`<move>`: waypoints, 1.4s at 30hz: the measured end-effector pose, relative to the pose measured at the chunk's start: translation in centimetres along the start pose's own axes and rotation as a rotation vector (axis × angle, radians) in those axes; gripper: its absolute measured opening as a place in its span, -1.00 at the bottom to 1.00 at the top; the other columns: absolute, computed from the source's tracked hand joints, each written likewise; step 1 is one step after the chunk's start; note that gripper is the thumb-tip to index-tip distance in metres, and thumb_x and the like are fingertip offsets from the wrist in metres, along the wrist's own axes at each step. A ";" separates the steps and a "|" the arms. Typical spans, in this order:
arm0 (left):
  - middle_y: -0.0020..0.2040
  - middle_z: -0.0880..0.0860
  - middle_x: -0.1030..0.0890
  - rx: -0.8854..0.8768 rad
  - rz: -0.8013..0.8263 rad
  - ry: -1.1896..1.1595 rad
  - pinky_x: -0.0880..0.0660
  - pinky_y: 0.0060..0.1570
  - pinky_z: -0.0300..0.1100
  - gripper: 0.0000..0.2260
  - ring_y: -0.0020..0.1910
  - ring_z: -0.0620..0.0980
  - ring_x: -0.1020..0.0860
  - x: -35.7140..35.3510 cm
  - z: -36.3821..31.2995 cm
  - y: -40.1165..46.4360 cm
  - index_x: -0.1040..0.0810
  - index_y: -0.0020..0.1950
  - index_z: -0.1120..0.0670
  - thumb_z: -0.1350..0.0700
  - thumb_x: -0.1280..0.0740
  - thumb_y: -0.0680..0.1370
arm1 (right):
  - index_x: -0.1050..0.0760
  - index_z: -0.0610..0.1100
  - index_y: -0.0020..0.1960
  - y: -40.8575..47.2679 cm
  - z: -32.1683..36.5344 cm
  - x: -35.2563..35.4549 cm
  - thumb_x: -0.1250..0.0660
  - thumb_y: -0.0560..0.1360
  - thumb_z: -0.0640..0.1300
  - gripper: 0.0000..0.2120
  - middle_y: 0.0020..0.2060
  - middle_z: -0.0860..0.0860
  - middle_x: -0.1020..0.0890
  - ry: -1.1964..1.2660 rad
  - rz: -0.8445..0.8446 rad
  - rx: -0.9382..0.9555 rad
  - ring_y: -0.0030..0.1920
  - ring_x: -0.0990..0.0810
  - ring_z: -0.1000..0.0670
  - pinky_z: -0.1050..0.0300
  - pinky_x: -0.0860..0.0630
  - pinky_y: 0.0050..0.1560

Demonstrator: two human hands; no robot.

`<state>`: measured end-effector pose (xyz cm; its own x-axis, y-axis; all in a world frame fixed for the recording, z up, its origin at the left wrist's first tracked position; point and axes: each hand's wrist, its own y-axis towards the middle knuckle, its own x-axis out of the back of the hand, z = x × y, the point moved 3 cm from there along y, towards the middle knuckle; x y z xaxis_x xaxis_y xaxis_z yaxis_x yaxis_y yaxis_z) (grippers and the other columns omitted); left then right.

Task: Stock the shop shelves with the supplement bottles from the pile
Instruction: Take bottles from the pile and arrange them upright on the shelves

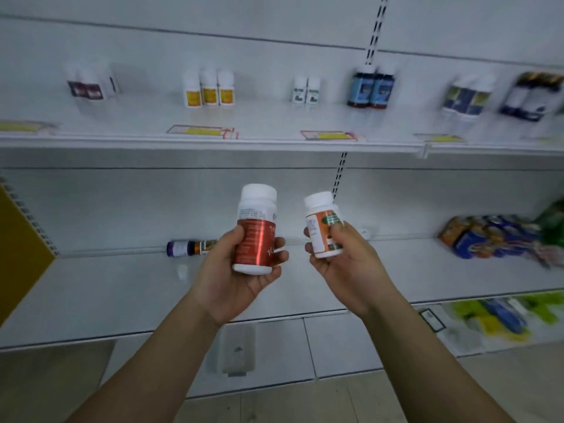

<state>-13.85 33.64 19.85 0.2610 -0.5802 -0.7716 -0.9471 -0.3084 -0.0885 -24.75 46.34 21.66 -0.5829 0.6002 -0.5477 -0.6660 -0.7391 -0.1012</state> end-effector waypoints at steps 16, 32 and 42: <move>-0.09 0.24 -0.62 0.105 0.198 0.202 -0.58 -0.31 -0.14 -0.57 -0.29 0.11 -0.59 -24.4 11.9 6.1 -0.50 0.12 0.27 -0.05 -0.06 0.57 | -0.40 -0.11 0.22 -10.5 21.4 14.6 -0.41 0.46 -0.17 -0.62 -0.05 -0.13 -0.61 -0.442 -0.286 0.357 -0.21 -0.65 -0.02 0.11 -0.51 -0.24; 0.05 0.22 -0.59 0.145 0.210 0.252 -0.53 -0.11 0.00 -0.63 -0.04 0.11 -0.58 -44.9 31.3 20.6 -0.34 0.36 0.17 0.05 -0.10 0.60 | -0.44 -0.17 0.28 -14.5 40.5 38.2 -0.05 0.54 0.30 -0.39 -0.10 -0.14 -0.64 -0.243 -0.449 0.331 -0.17 -0.64 -0.10 0.03 -0.54 -0.16; -0.02 0.17 -0.55 0.089 0.333 0.372 -0.47 -0.06 0.00 -0.60 -0.09 0.07 -0.50 -51.0 35.0 35.0 -0.50 0.15 0.08 -0.16 -0.03 0.60 | -0.45 -0.11 0.28 -4.6 47.3 48.6 0.00 0.55 0.31 -0.41 -0.15 -0.10 -0.65 -0.252 -0.437 0.340 -0.15 -0.62 -0.09 0.01 -0.54 -0.10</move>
<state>-66.82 78.78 34.08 -0.0240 -0.8705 -0.4916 -0.9983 -0.0052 0.0580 -72.04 93.40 34.81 -0.2866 0.9107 -0.2973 -0.9557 -0.2936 0.0219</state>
